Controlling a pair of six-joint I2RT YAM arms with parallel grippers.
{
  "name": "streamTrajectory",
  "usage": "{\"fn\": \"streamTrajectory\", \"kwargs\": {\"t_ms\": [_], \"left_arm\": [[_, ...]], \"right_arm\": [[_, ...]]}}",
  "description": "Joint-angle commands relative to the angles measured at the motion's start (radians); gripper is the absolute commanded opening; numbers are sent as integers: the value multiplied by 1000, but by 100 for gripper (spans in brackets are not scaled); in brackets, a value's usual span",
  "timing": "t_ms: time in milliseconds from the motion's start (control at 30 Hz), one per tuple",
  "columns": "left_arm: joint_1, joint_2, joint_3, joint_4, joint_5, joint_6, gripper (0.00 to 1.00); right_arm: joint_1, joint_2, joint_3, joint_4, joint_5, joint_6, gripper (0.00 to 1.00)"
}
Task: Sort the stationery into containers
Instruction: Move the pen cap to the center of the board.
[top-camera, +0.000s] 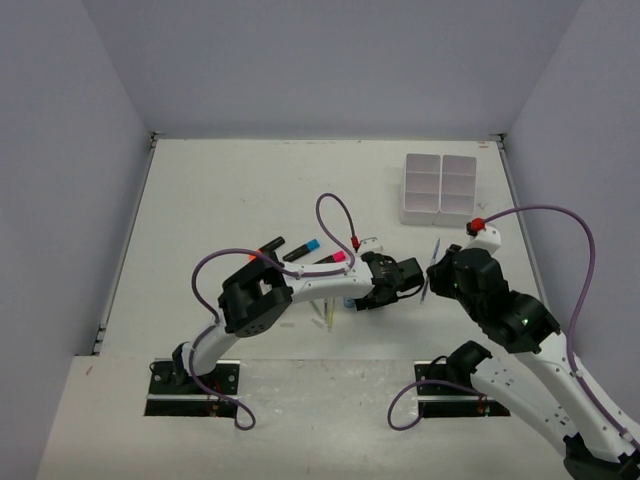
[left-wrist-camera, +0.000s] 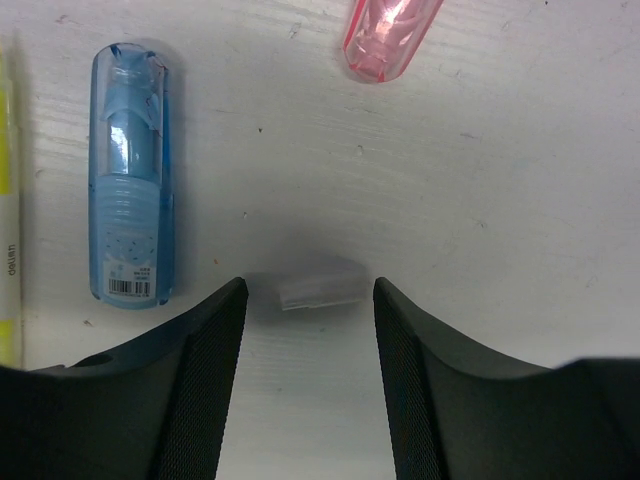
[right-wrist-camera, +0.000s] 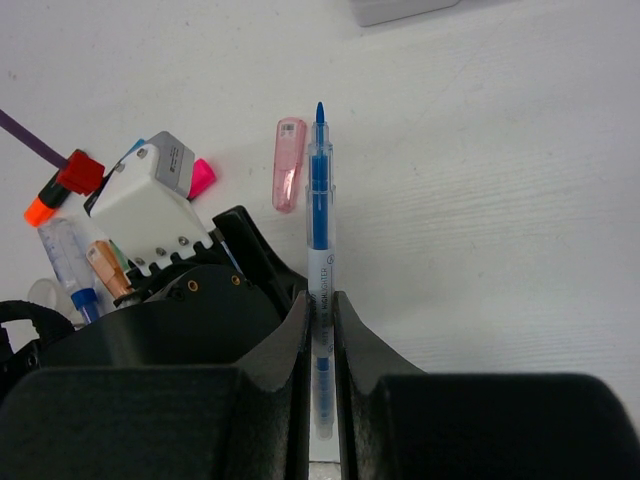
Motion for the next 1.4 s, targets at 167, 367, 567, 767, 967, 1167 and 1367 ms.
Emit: {"fn": "streamTrajectory", "kwargs": {"t_ms": [167, 367, 567, 767, 967, 1167, 1367], "left_arm": [[-10, 17, -28, 37, 11, 19, 54], [-34, 18, -18, 3, 5, 17, 55], [-60, 22, -12, -7, -7, 21, 59], [-82, 16, -18, -12, -8, 24, 60], [-89, 28, -17, -15, -13, 24, 59], [-103, 43, -6, -19, 2, 21, 57], [-121, 53, -3, -25, 6, 16, 53]], "right_arm": [[-3, -9, 11, 26, 10, -7, 0], [-3, -7, 11, 26, 10, -10, 0], [-3, -7, 14, 26, 6, -10, 0], [-3, -10, 16, 26, 1, -17, 0], [-3, -17, 13, 26, -7, -17, 0], [-3, -25, 15, 26, -7, -20, 0], [-3, -28, 17, 21, -7, -17, 0]]}}
